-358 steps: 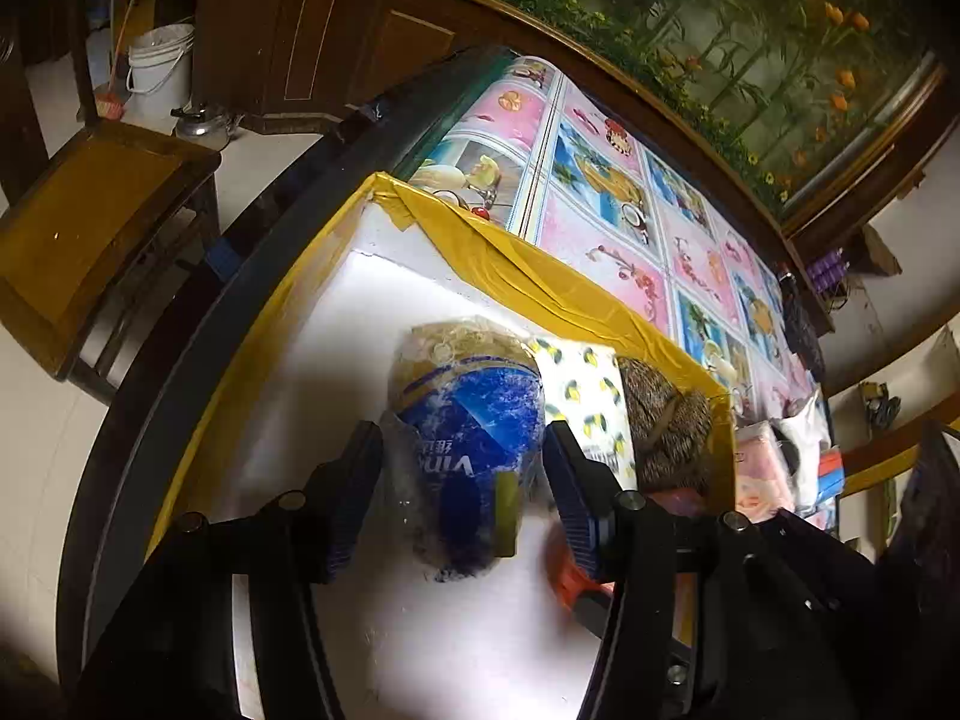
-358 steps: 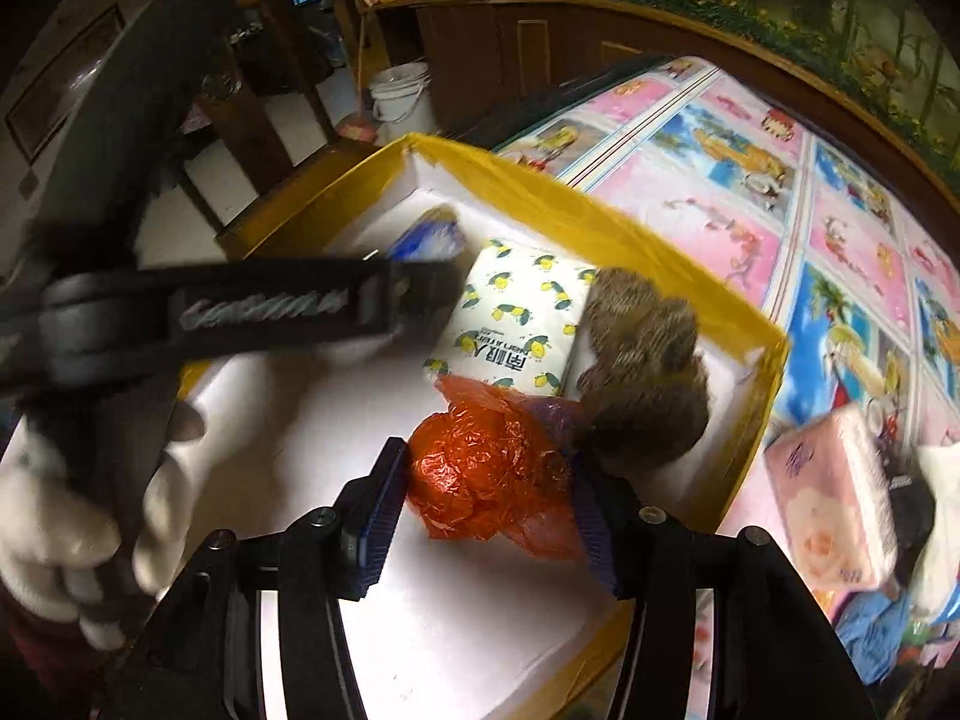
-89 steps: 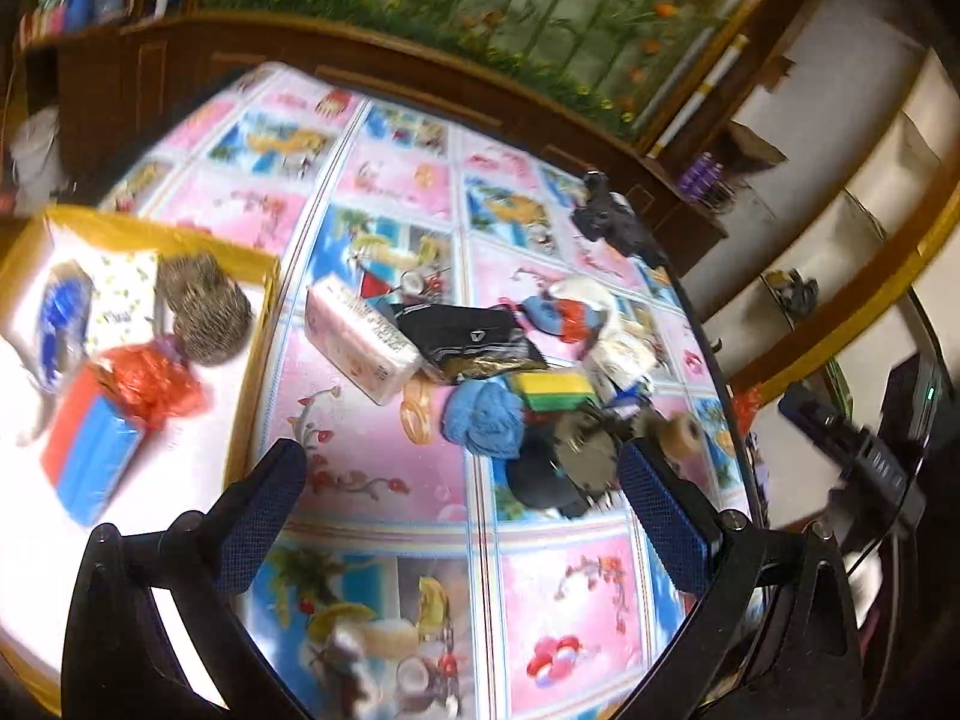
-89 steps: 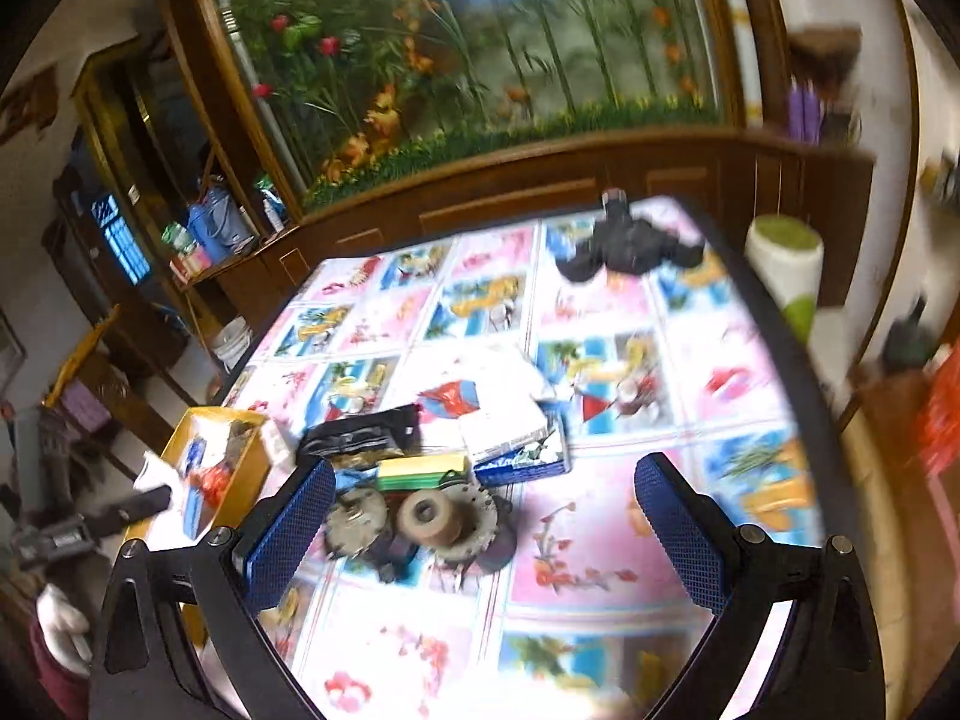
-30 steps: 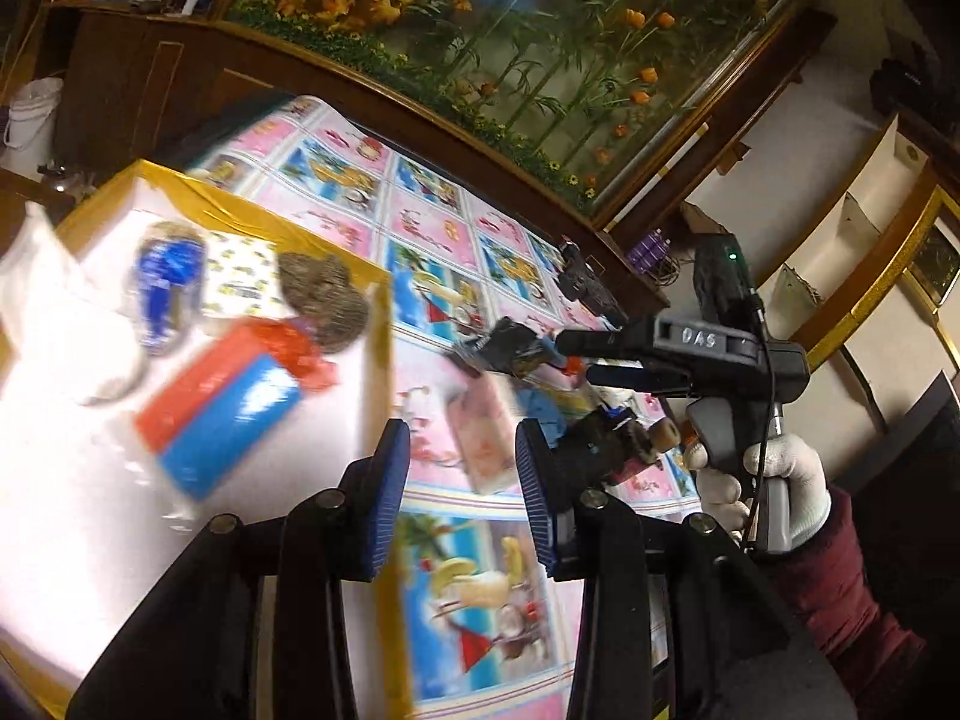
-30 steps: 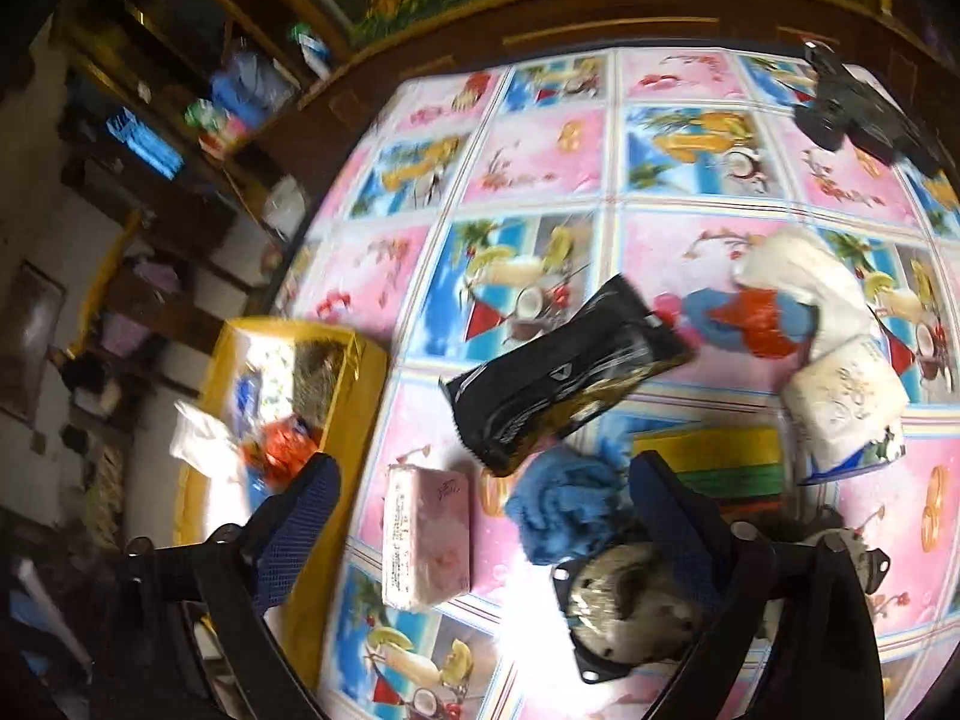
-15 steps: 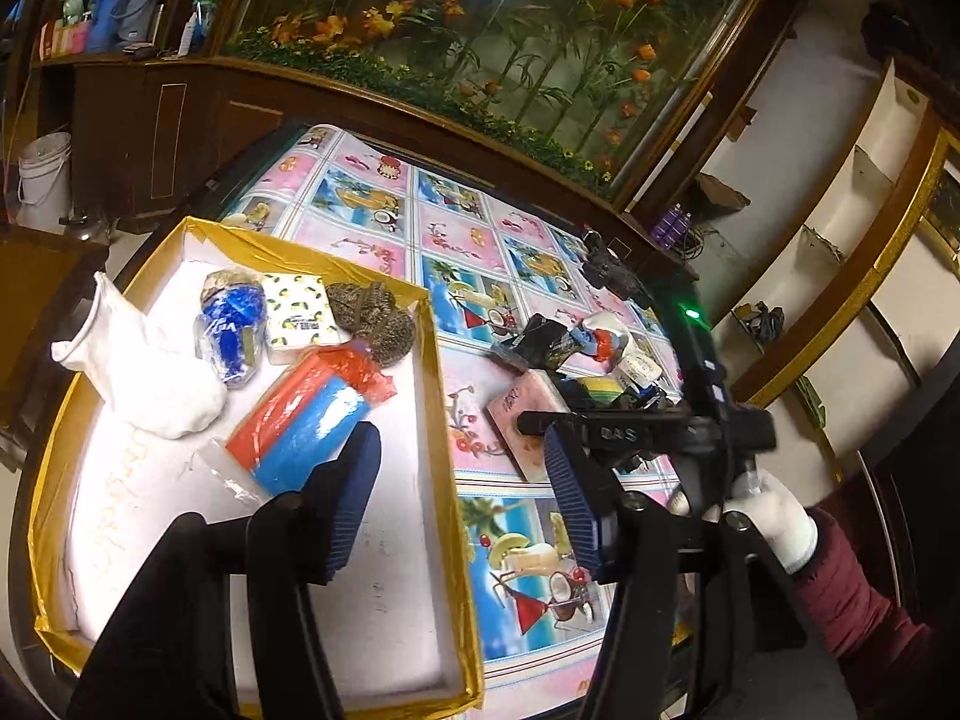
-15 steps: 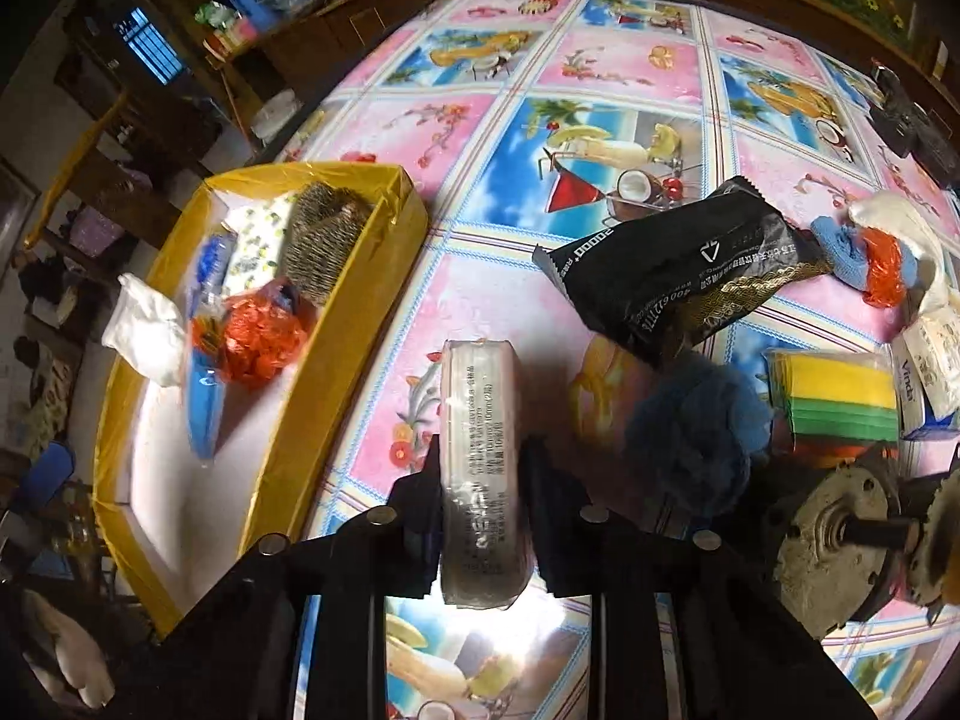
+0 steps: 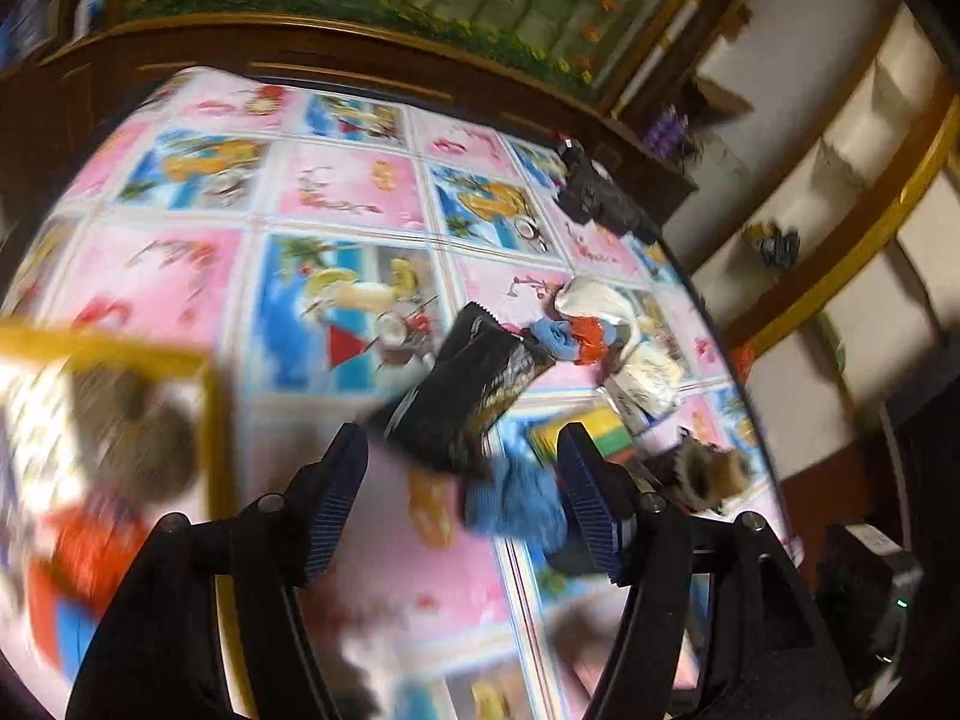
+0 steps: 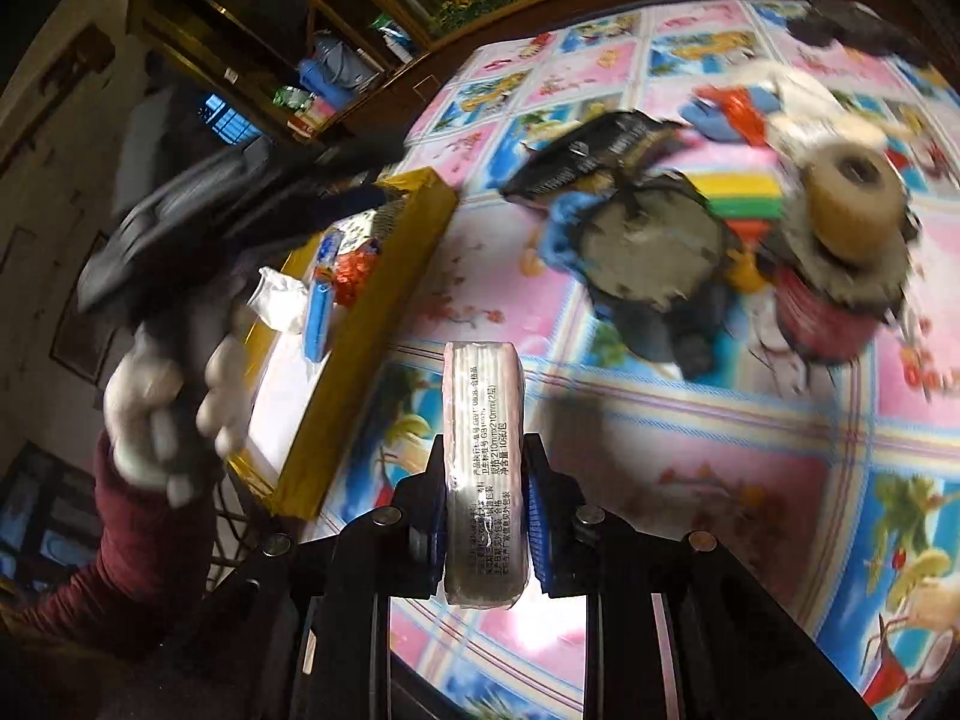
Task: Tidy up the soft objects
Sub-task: 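Grasp the black snack package with the left gripper while the right grasps the white roll, then carry the black package and white roll into the yellow box and release both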
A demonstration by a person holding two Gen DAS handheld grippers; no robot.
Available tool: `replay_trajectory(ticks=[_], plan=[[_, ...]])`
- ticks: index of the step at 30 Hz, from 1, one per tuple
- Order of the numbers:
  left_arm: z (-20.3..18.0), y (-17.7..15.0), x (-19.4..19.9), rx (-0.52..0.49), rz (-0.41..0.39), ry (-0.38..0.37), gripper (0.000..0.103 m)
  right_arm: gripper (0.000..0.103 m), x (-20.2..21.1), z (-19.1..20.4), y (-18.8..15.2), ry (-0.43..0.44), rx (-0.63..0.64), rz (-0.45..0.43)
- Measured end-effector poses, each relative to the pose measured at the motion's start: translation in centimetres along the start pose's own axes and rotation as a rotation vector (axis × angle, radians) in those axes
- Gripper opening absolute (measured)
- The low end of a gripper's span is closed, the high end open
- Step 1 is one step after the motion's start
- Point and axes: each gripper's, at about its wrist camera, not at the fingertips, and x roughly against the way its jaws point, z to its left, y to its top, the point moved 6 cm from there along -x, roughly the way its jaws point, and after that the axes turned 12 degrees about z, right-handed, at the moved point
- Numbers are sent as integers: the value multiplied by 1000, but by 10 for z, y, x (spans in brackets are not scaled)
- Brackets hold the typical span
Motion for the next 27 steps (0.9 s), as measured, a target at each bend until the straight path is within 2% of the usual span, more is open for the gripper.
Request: replay_trajectory(ticks=[4, 7, 8, 10, 11, 13, 15, 18, 21, 25, 27], plan=[[-11, 22, -48, -102, 78, 63, 64, 21, 9, -26, -7, 50, -43, -8], [-17, 22, -68, -142, 124, 83, 65, 21, 13, -32, -11, 63, -39, -10], [-19, 22, -74, -150, 138, 103, 68, 22, 14, -33, -12, 67, -37, -9], [-20, 19, -88, -161, 177, 159, 71, 22, 15, -35, -15, 73, -37, -7], [-21, 20, -91, -179, 170, 211, 72, 22, 13, -36, -13, 77, -40, -4], [-20, 19, -94, -189, 176, 293, 69, 21, 9, -36, -10, 77, -47, -2], [-17, 18, -86, -155, 169, 253, 45, 21, 11, -31, -11, 73, -45, -4], [-6, 16, -62, -86, 122, 200, 42, 21, 17, -26, -14, 67, -34, -15], [5, 5, -19, -20, 46, 110, 42, 22, 19, -11, -14, 59, -15, -25], [20, -30, 48, 21, -53, 61, 42, 22, 21, 18, -13, 63, 36, -34], [33, -53, 78, 44, -94, 75, 42, 22, 20, 35, -12, 70, 68, -35]])
